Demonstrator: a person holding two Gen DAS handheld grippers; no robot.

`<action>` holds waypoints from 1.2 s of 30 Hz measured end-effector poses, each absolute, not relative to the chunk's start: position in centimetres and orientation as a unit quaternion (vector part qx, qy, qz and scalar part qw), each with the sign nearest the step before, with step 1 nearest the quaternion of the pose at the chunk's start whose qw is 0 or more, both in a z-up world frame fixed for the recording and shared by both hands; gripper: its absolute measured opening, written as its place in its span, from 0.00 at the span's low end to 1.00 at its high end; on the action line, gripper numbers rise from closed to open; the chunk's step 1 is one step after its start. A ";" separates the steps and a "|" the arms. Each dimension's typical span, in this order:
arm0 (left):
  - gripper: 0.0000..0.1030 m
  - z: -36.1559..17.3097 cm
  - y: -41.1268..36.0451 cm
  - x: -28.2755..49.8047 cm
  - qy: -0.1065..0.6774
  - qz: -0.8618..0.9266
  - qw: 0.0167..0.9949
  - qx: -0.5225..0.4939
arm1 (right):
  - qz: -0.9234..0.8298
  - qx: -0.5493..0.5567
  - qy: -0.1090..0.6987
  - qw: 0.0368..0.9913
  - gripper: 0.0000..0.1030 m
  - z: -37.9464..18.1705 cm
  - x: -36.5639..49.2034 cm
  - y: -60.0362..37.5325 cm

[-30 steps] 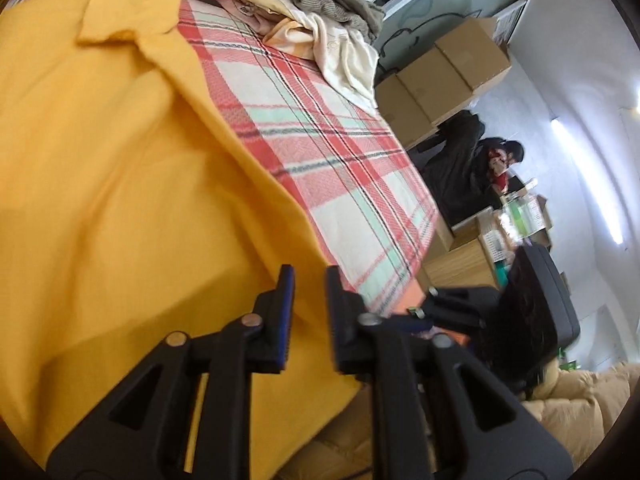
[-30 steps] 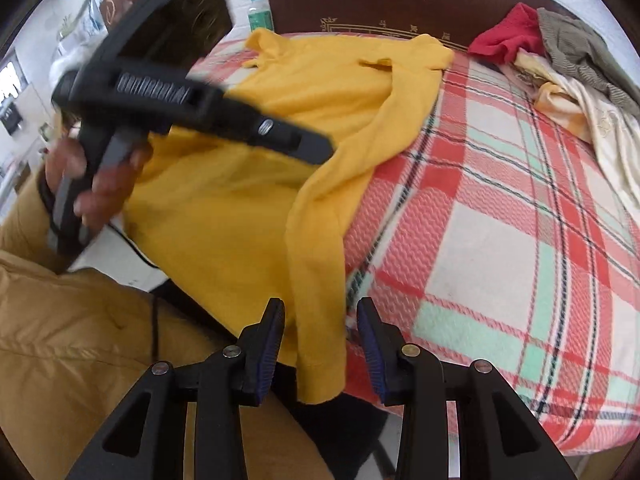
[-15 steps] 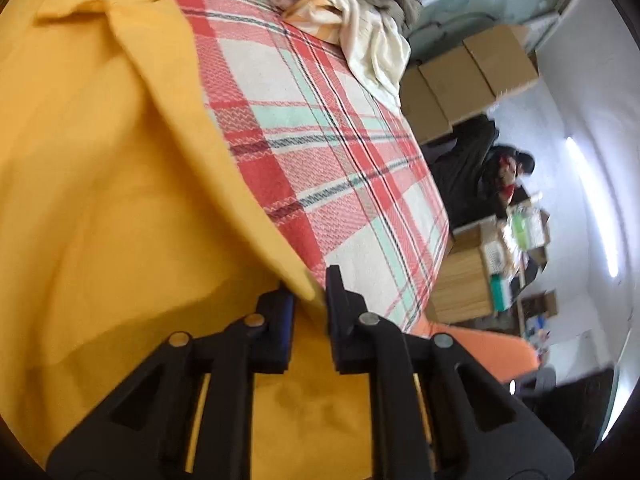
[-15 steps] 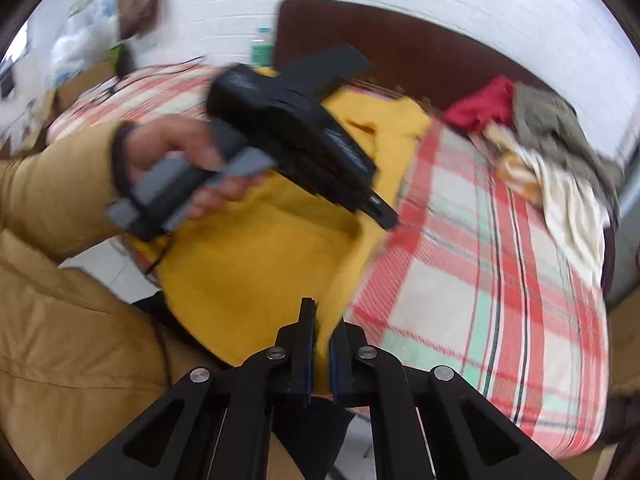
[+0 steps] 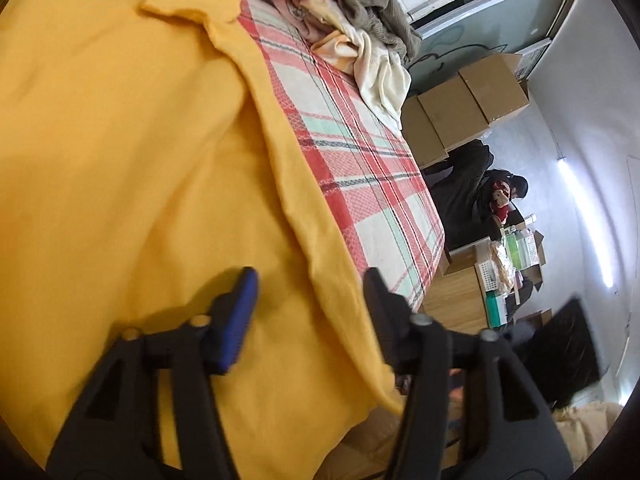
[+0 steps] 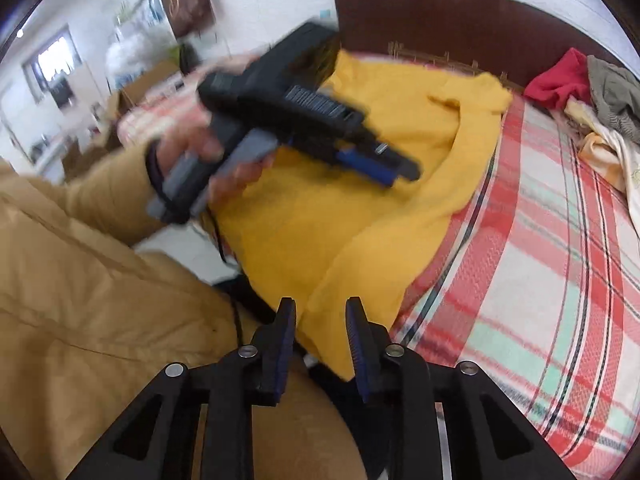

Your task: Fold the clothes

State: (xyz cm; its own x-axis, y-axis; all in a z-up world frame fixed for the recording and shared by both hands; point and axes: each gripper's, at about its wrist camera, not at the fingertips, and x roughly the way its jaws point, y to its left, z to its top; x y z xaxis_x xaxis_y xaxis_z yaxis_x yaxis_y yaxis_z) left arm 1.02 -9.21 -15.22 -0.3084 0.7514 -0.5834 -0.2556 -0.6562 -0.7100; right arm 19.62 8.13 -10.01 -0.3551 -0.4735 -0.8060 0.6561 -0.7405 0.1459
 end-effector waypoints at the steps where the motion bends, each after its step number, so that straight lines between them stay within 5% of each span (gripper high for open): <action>1: 0.56 -15.1 -9.5 1.5 -0.253 0.771 0.326 -0.485 | -0.821 0.443 0.084 0.351 0.25 -9.5 19.2 8.5; 4: 0.56 -14.2 -10.2 3.2 -0.239 0.783 0.324 -0.474 | -0.831 0.426 0.049 0.356 0.25 -8.5 17.7 9.2; 10: 0.59 -10.8 -14.8 9.2 -0.219 0.827 0.303 -0.420 | -0.791 0.496 0.124 0.337 0.25 -13.8 14.1 5.3; 14: 0.80 -8.0 -20.7 13.4 -0.227 0.873 0.249 -0.351 | -0.769 0.501 0.164 0.362 0.30 -12.6 13.6 4.0; 21: 0.80 -11.4 -28.0 14.6 -0.260 0.878 0.134 -0.379 | -0.781 0.425 0.207 0.408 0.38 -4.9 8.3 -1.9; 26: 0.80 -15.2 -27.1 13.9 -0.267 0.845 0.159 -0.436 | -0.774 0.404 0.232 0.429 0.50 -3.4 1.1 -11.4; 36: 0.77 -16.1 -26.8 14.2 -0.311 0.820 0.201 -0.437 | -0.748 0.463 0.304 0.365 0.54 -12.1 -9.2 -26.5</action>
